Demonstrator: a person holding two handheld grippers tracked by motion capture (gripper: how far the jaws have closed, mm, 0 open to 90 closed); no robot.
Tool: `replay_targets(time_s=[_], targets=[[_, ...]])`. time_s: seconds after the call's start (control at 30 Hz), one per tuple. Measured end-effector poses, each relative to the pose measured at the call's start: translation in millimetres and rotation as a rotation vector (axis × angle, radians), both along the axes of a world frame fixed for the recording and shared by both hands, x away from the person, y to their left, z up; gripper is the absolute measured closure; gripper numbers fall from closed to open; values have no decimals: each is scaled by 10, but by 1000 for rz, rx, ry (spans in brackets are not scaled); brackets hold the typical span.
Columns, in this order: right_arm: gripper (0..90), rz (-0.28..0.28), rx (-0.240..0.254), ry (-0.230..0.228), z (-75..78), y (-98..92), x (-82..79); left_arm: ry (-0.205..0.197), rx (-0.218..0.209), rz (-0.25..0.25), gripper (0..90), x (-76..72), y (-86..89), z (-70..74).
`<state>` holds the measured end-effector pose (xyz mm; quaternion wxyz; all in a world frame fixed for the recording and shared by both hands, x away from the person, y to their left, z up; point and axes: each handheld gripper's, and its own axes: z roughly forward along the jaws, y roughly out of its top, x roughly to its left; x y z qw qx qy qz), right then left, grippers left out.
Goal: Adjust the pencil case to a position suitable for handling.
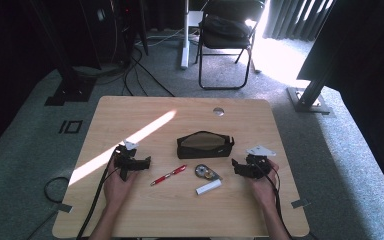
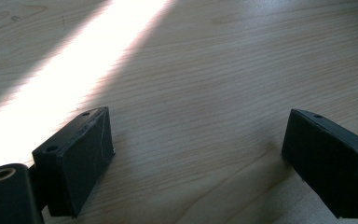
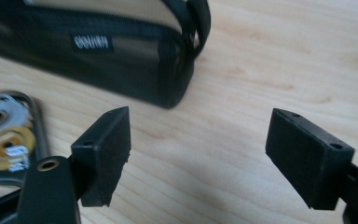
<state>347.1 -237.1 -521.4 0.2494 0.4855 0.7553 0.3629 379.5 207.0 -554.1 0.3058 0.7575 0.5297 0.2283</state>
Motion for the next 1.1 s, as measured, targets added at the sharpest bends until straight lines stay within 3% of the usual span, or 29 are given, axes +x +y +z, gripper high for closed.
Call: replay_targets(time_s=[0.27,0.53,0.8,1.1], targets=[[297,29,31,-50,223,0,22,1,0,0,89,0,0,0],[328,61,36,-83,335,72,121,1,0,0,88,0,0,1],[326,65,57,-82,404,109,259,0,0,0,89,0,0,0],[340,80,46,-95,405,176,384,1,0,0,89,0,0,0]])
